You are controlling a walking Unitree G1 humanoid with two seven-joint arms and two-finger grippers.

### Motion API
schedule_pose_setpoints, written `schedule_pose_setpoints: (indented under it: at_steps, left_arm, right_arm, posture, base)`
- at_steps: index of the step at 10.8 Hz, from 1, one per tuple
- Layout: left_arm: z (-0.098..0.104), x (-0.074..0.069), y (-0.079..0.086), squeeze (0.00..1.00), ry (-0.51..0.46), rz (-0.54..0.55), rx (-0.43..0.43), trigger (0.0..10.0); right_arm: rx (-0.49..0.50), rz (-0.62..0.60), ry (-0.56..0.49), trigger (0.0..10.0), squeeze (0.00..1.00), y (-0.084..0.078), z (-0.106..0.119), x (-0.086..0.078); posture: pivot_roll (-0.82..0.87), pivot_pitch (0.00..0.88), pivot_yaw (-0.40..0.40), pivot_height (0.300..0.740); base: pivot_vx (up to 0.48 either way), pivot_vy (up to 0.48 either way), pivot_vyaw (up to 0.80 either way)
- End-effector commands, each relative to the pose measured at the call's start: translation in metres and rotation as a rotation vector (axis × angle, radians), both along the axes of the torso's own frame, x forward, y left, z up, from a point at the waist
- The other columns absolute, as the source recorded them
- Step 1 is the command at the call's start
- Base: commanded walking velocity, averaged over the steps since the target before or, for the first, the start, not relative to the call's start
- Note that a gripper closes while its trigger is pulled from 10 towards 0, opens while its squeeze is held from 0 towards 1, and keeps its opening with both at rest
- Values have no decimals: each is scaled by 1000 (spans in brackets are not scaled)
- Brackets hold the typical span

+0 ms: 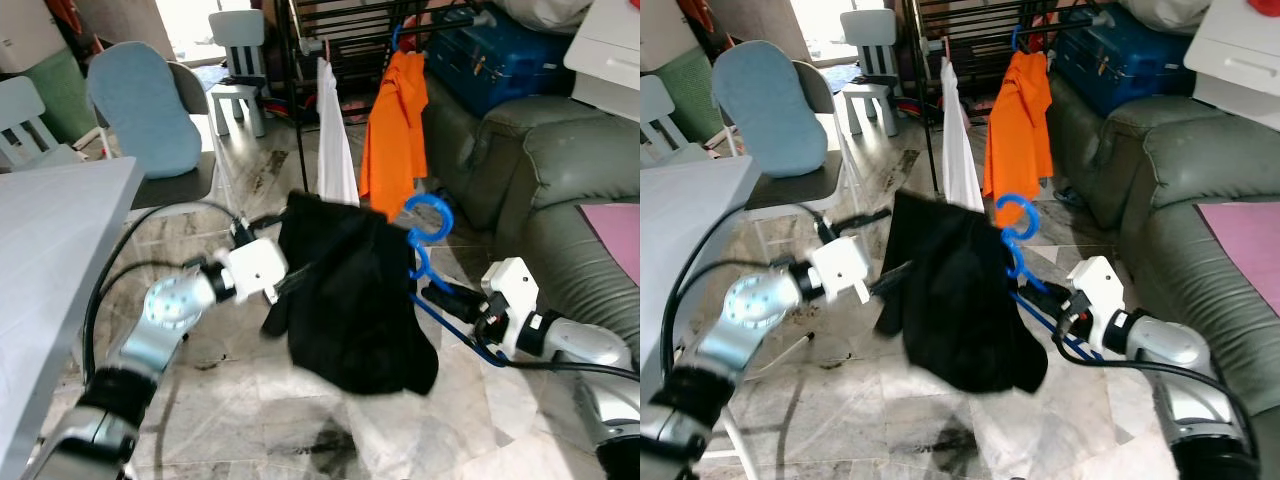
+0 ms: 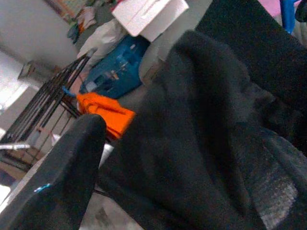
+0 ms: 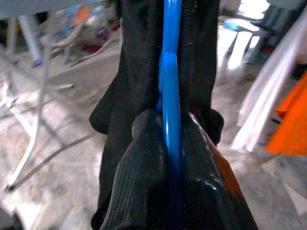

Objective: Hang hanger

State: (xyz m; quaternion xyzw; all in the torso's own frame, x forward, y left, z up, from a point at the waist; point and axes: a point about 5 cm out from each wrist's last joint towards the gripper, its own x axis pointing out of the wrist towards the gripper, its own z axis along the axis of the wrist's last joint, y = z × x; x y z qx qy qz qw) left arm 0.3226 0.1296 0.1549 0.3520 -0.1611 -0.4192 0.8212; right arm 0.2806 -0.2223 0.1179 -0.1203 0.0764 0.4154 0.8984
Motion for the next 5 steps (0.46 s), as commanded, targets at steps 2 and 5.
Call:
schedule_pose_setpoints:
  at_steps: [2, 5]
  left_arm:
    - [-1, 2, 2, 1000, -6, -26, 59, 10000]
    - [-11, 6, 0, 1000, 128, -107, 117, 10000]
  right_arm:
    - [-90, 134, -70, 10000, 0, 7, 14, 0]
    - [-198, 219, -168, 10000, 0, 9, 29, 1]
  posture:
    - [-199, 0, 82, 740]
    - [-211, 0, 98, 740]
  base:
    - [0, 0, 0]
    - [0, 0, 0]
